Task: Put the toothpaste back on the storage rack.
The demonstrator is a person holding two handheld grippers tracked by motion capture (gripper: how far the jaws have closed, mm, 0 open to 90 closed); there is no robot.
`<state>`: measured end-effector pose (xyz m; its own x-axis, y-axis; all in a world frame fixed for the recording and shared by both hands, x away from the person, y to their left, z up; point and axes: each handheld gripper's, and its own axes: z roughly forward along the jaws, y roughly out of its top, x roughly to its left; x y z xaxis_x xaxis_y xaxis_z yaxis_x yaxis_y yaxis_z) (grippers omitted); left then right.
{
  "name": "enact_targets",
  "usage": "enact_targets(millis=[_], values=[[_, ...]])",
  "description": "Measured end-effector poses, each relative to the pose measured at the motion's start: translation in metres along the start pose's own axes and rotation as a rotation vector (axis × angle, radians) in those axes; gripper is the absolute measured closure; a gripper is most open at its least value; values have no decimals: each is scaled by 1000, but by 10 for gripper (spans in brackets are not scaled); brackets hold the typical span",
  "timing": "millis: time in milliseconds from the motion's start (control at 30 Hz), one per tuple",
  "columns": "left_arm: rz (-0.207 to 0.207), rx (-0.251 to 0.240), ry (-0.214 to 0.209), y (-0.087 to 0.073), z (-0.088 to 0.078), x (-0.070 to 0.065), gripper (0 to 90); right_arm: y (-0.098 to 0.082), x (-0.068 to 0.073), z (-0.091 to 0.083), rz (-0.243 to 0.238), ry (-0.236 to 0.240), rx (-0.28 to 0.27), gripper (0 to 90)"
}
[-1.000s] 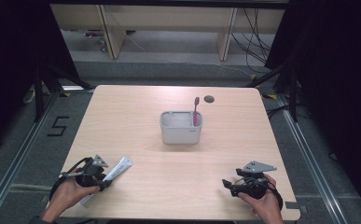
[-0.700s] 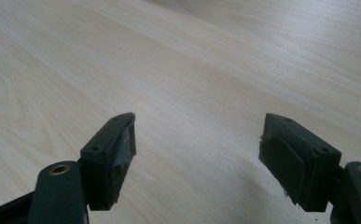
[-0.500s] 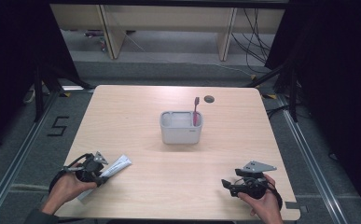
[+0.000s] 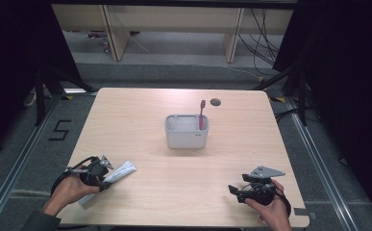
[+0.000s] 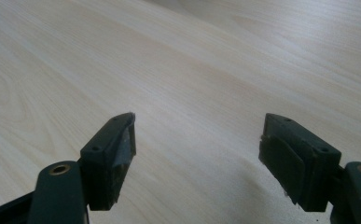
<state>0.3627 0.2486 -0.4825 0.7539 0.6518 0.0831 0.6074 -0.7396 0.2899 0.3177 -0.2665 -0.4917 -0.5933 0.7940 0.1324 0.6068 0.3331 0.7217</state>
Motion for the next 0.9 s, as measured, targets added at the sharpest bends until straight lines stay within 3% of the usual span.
enact_targets(millis=[100,433,500,567,600,667,800,833,900], values=[[-10,2,-3,0,0,-1,750,0,0,0,0,1,0,277],[40,29,17,3,-1,-2,758,0,1,1,9,-1,-1,277],[16,27,21,2,-2,0,759,0,0,0,0,-3,-4,277],[22,16,29,2,-3,2,761,0,0,0,3,-5,-3,277],[22,13,34,2,-5,3,762,0,-2,0,-23,-14,-8,277],[3,-14,30,2,-8,3,763,0,-1,0,-4,-7,-7,277],[10,-48,35,5,-18,7,763,0,-2,0,1,-3,-11,277],[36,-72,47,7,-22,10,764,0,-1,0,4,-3,-11,277],[-3,-111,43,8,-26,10,764,0,-3,0,-10,-16,-20,277]])
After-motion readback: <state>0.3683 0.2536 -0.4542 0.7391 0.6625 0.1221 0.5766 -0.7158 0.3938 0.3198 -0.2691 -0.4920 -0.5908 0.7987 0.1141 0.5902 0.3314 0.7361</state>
